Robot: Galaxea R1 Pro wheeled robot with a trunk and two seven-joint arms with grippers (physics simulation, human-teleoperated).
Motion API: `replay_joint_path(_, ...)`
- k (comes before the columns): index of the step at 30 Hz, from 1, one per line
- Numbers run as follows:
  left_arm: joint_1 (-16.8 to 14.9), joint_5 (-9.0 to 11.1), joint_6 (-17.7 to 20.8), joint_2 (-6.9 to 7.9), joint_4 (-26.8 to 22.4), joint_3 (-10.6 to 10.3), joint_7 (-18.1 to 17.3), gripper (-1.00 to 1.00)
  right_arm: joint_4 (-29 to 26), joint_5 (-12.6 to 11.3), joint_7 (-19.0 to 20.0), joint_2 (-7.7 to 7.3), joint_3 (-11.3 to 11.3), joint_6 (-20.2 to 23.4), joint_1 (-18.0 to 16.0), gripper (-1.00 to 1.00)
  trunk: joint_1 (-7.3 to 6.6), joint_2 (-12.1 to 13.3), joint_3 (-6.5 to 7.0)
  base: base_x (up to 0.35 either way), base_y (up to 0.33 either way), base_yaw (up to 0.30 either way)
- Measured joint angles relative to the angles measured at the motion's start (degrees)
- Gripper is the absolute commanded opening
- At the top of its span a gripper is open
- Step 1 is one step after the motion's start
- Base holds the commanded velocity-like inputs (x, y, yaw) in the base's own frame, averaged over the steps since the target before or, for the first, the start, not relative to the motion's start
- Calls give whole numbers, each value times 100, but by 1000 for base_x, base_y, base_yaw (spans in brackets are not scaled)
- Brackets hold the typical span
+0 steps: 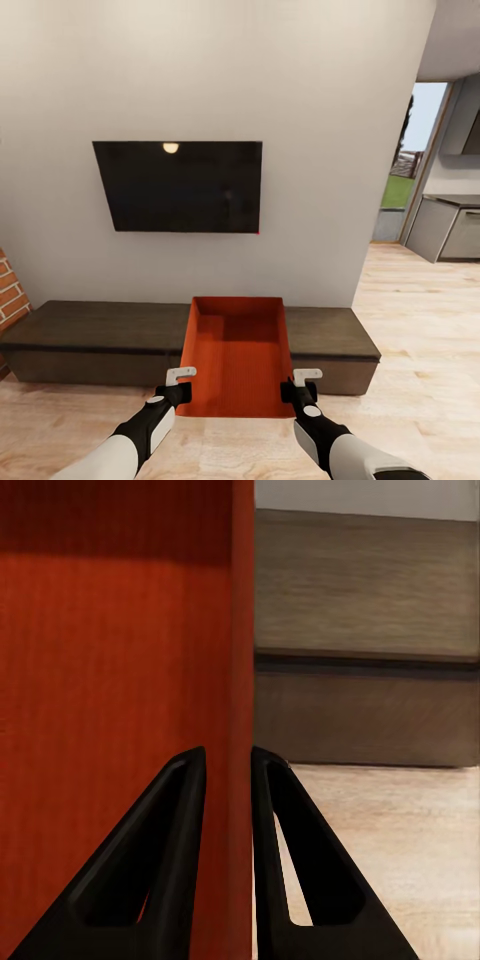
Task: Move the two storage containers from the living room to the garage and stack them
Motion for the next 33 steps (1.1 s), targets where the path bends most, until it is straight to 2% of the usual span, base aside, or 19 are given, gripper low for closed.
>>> replay_joint_path(33, 0, 0, 0, 0, 0, 0, 0, -100, 0, 0, 0, 0, 0, 0, 0, -100, 0, 0, 302, 0, 0, 0)
